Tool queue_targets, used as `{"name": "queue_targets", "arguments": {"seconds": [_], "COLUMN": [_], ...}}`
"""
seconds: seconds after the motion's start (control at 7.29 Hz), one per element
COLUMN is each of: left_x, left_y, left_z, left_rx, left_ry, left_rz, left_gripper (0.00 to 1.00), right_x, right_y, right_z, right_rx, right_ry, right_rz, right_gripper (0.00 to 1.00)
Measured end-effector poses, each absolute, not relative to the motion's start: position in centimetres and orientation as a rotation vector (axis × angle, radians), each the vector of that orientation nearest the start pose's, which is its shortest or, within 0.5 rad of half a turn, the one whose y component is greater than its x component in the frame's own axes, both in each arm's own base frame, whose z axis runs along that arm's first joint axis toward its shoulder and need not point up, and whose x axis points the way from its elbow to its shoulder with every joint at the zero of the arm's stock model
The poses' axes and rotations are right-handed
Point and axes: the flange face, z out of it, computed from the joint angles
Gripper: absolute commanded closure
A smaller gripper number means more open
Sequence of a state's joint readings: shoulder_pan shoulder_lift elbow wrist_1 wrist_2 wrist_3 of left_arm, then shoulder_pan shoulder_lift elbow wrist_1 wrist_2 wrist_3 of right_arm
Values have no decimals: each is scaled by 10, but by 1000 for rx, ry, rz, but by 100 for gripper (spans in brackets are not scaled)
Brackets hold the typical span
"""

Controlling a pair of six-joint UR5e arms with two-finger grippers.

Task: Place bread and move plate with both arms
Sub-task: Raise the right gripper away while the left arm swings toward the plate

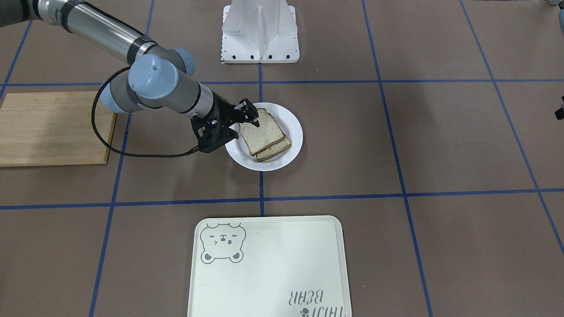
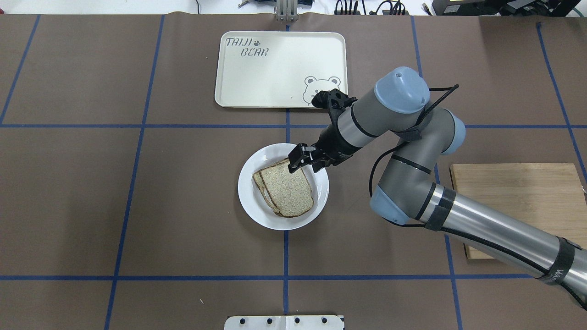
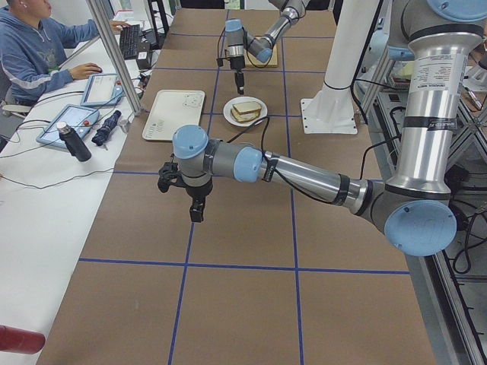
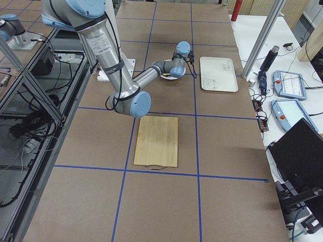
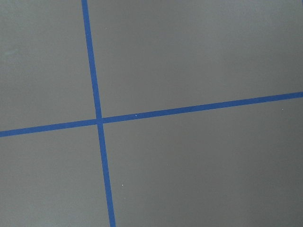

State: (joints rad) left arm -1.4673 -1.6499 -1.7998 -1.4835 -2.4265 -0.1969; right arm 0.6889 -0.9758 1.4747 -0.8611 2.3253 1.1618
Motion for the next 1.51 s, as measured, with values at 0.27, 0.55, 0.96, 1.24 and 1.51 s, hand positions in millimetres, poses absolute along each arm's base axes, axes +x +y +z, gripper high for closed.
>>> {"name": "queue_targets", "arguments": {"seconds": [0.27, 0.55, 0.96, 1.24, 1.51], "left_x": [23, 83, 167, 230, 304], "left_y": [-532, -535, -525, -516, -495], "left_z": [481, 450, 409, 381, 349], "left_rx": [54, 41, 0, -20, -74], "left_ry": [958, 1016, 1088, 1094, 1107], "left_rz": [-52, -96, -120, -130, -131], "left_gripper": [1, 1, 2, 2, 2], "right_x": [-412, -346, -262, -194, -132], "right_y": [-525, -551, -583, -582, -564], "right_z": [308, 354, 405, 447, 482], "right_rx": [37, 55, 124, 154, 151], "right_ry": [-1277, -1230, -1086, -991, -925], "right_rz": [-110, -10, -28, -78, -104], "right_gripper": [1, 1, 1, 1, 1]}}
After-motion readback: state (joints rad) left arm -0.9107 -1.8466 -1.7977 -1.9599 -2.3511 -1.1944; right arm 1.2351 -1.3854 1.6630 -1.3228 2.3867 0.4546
